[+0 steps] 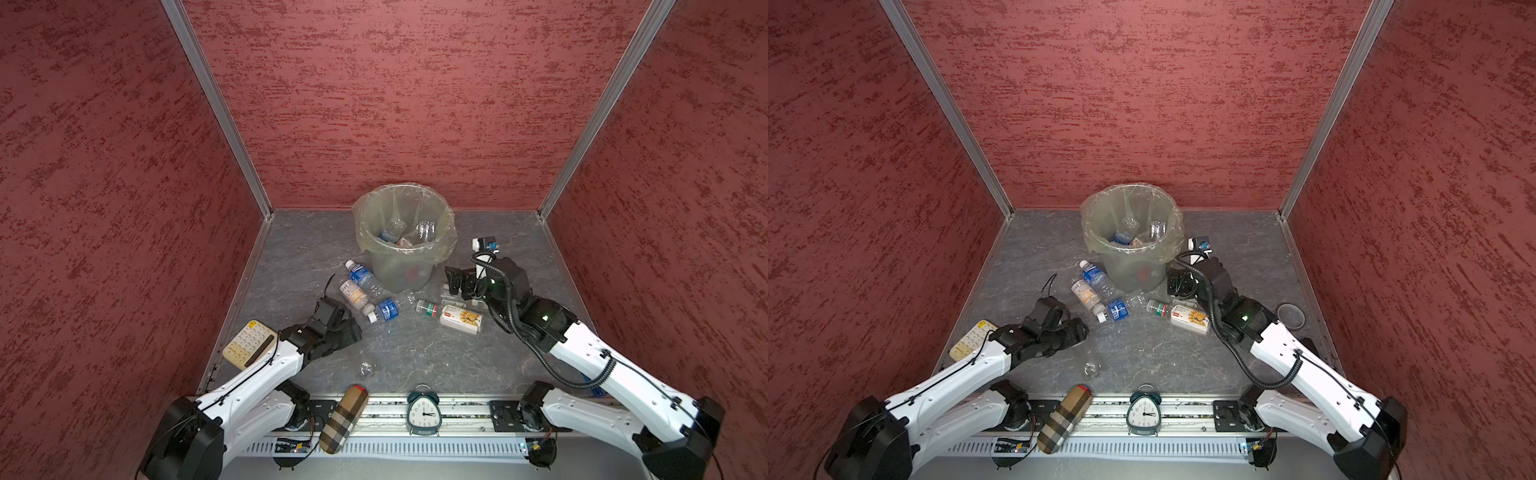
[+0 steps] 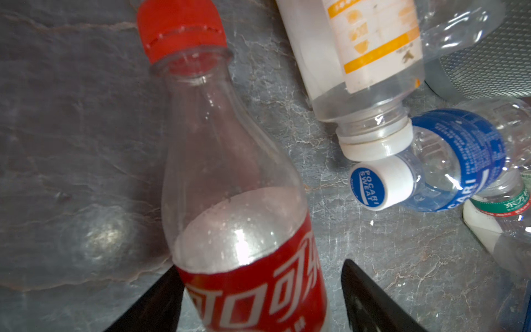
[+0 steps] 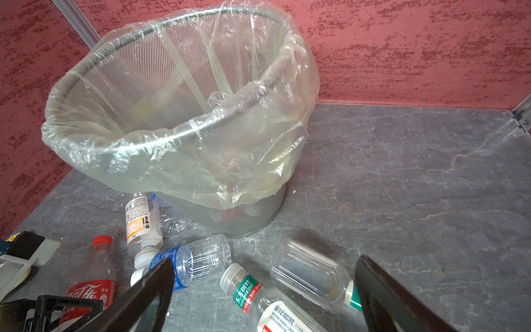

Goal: Throw the plastic bottles in the bin
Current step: 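Raise the right gripper while the left gripper lowers onto the Coca-Cola bottle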

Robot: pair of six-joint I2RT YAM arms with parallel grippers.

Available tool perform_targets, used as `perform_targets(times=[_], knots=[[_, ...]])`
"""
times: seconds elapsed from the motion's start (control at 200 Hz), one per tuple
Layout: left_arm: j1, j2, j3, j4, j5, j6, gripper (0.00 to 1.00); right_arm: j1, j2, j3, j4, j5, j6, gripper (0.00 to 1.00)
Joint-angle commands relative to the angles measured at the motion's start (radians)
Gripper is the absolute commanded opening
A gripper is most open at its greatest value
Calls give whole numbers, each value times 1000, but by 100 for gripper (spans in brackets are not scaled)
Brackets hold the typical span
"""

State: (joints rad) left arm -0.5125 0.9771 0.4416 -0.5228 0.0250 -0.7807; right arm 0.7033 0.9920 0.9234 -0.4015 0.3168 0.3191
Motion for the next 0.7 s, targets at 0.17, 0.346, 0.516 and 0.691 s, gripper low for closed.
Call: perform_targets(times=[0.17,0.346,0.516,0.691], knots=[[-6,99,41,83,30,17,80,-9,-50,-62,12,-25,52,98],[-3,107,30,134,56,-8,77,-10,-55,-81,5,-28,57,97],[-3,101,26,147,60,-22,74,-11,-50,-86,8,-38,57,96],[3,109,16,164,69,-30,66,-13,-49,-80,6,-44,54,95]])
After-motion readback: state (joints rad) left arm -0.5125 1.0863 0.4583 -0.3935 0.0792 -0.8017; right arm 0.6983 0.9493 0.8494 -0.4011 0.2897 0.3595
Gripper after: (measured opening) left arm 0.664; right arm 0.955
